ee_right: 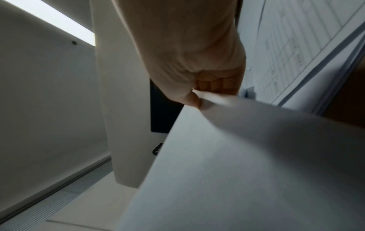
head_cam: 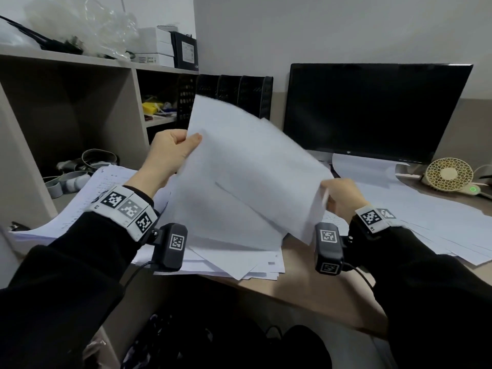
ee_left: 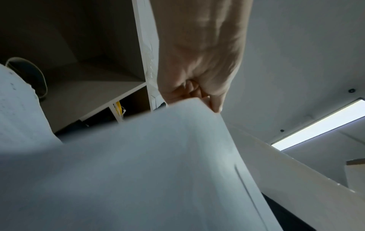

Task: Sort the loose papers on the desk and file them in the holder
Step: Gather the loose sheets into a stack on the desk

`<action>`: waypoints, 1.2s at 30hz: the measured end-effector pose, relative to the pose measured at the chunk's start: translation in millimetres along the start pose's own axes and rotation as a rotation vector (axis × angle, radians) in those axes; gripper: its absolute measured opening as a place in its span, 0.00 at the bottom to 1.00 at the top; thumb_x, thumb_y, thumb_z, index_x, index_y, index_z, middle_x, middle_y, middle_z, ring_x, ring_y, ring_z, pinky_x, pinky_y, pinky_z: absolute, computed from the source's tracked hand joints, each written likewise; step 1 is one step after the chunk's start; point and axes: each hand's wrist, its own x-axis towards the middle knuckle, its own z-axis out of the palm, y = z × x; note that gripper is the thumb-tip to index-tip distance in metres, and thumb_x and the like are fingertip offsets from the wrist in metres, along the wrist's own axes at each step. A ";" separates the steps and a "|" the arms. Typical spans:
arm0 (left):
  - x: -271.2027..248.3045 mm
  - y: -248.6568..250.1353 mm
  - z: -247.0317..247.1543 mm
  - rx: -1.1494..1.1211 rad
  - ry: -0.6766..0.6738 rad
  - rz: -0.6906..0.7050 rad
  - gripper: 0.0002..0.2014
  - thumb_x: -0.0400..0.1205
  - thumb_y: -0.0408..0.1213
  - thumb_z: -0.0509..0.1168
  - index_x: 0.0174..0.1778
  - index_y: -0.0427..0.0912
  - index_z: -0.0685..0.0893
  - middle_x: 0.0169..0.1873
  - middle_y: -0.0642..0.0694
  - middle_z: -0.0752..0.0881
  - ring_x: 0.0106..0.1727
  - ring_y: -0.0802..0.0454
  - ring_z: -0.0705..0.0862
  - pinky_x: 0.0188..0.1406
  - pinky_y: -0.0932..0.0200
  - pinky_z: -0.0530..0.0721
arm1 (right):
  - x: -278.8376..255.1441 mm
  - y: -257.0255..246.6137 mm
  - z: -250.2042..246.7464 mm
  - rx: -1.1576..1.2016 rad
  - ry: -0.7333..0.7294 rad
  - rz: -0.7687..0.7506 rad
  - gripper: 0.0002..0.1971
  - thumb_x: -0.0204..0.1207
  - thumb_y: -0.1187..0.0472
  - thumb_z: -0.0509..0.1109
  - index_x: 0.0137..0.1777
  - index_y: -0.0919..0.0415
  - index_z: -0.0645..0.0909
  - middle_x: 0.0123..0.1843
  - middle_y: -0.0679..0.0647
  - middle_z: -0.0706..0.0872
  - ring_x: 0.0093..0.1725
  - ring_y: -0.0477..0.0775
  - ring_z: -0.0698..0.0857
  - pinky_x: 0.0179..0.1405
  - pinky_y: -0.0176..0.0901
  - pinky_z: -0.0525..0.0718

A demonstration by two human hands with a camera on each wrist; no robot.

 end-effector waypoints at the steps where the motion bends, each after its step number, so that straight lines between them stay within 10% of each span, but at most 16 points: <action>1: 1.1 -2.1 -4.5 0.055 0.015 0.001 0.13 0.83 0.43 0.66 0.39 0.39 0.87 0.34 0.47 0.88 0.30 0.56 0.84 0.31 0.64 0.81 | -0.6 1.7 -2.9 -0.064 -0.002 0.050 0.06 0.79 0.72 0.61 0.53 0.69 0.77 0.37 0.60 0.80 0.33 0.57 0.81 0.25 0.40 0.82; 6: 7.0 -9.8 -21.9 0.241 0.162 0.042 0.23 0.79 0.49 0.68 0.39 0.26 0.84 0.34 0.31 0.82 0.33 0.45 0.76 0.37 0.54 0.74 | -10.9 11.1 -9.9 -0.405 -0.139 0.158 0.09 0.79 0.72 0.66 0.37 0.68 0.75 0.20 0.57 0.80 0.11 0.49 0.79 0.10 0.31 0.75; 15: 21.6 24.1 -33.1 0.226 0.487 0.288 0.24 0.77 0.53 0.62 0.35 0.31 0.81 0.31 0.41 0.78 0.34 0.49 0.72 0.35 0.55 0.71 | -20.5 17.1 1.8 -0.628 -0.287 0.169 0.09 0.70 0.69 0.78 0.48 0.67 0.83 0.36 0.60 0.87 0.24 0.48 0.85 0.21 0.34 0.85; 18: 18.7 50.1 -17.6 0.336 0.510 0.441 0.21 0.79 0.53 0.61 0.43 0.37 0.86 0.36 0.47 0.82 0.38 0.52 0.77 0.40 0.58 0.73 | -23.1 18.4 2.7 -0.656 -0.329 0.177 0.06 0.70 0.70 0.78 0.43 0.66 0.83 0.27 0.56 0.88 0.21 0.46 0.85 0.23 0.35 0.86; 22: 5.5 63.4 35.6 0.652 0.098 0.461 0.16 0.74 0.50 0.65 0.47 0.42 0.88 0.48 0.43 0.89 0.54 0.43 0.85 0.54 0.53 0.81 | -25.5 17.6 6.6 -0.659 -0.395 0.153 0.06 0.71 0.69 0.77 0.45 0.66 0.84 0.33 0.56 0.91 0.28 0.46 0.89 0.30 0.35 0.88; 28: -15.5 27.7 102.5 1.002 -0.523 0.146 0.12 0.76 0.36 0.65 0.28 0.42 0.72 0.28 0.45 0.74 0.36 0.43 0.75 0.29 0.60 0.68 | -33.1 16.2 14.1 -0.680 -0.424 0.116 0.05 0.73 0.66 0.76 0.44 0.64 0.81 0.48 0.62 0.90 0.35 0.50 0.89 0.27 0.35 0.88; 31: -23.4 18.6 116.6 0.998 -0.651 0.049 0.10 0.81 0.40 0.64 0.38 0.38 0.78 0.32 0.46 0.77 0.40 0.44 0.77 0.26 0.61 0.68 | -33.0 15.9 17.6 -0.653 -0.418 0.103 0.05 0.81 0.63 0.67 0.52 0.64 0.77 0.48 0.58 0.86 0.21 0.44 0.84 0.11 0.29 0.75; 36: -29.9 19.9 118.1 0.740 -0.884 -0.290 0.32 0.81 0.61 0.59 0.67 0.36 0.78 0.62 0.45 0.80 0.53 0.44 0.87 0.45 0.56 0.87 | -29.0 15.4 29.0 -0.546 -0.409 -0.074 0.01 0.80 0.62 0.64 0.50 0.57 0.76 0.45 0.51 0.84 0.37 0.47 0.84 0.34 0.38 0.82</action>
